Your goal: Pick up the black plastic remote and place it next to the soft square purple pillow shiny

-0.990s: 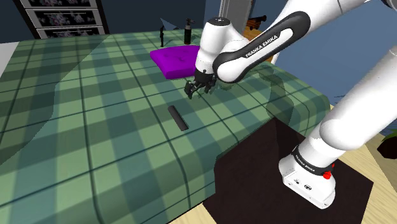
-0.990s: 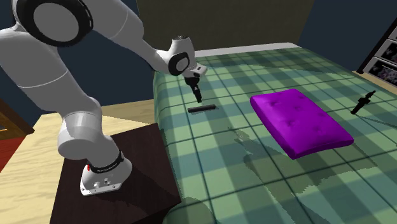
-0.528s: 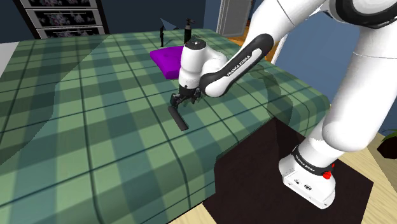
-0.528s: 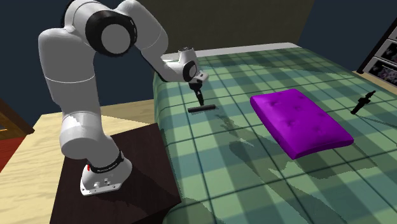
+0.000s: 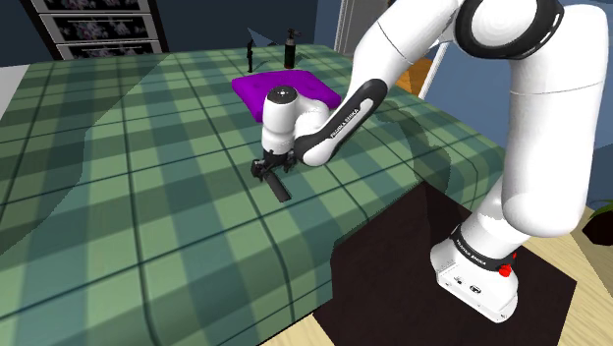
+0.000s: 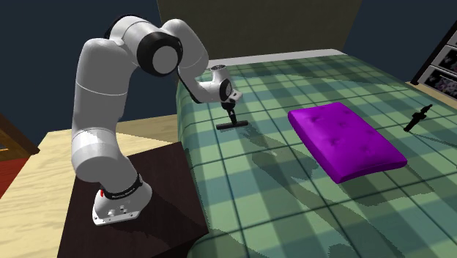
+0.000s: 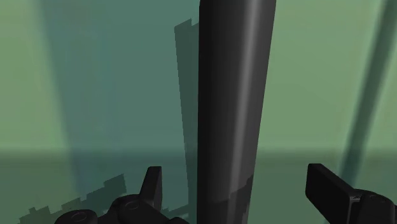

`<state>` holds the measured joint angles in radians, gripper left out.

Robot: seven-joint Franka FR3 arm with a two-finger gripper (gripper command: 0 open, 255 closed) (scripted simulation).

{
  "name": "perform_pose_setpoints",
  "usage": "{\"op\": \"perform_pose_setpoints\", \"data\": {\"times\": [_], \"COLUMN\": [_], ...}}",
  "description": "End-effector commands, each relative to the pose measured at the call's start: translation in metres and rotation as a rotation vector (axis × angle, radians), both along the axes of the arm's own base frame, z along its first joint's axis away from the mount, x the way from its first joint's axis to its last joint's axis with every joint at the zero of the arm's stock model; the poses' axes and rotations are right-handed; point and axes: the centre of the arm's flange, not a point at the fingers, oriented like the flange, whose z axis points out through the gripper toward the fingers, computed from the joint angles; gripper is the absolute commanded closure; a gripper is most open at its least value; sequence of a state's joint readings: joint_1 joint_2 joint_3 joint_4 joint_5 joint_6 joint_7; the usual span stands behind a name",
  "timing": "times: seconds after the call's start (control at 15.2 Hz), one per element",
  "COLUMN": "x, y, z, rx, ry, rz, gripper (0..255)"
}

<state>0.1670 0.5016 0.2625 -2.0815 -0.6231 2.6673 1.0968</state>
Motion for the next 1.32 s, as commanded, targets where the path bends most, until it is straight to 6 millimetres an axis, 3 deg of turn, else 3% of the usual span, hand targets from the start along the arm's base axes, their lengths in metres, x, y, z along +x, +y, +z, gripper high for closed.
{"op": "perform_pose_setpoints", "data": {"times": [0.0, 0.2, 0.66, 0.73, 1.25], "x": [0.002, 0.005, 0.005, 0.005, 0.003], "y": [0.000, -0.001, -0.001, -0.001, -0.001], "z": [-0.011, -0.024, -0.024, -0.024, -0.029], "rx": [0.000, 0.000, 0.000, 0.000, -0.001], "ry": [-0.001, -0.001, 0.000, 0.000, -0.001], "rz": [0.000, 0.000, 0.000, 0.000, 0.000], "gripper": [0, 0, 0, 255, 255]}}
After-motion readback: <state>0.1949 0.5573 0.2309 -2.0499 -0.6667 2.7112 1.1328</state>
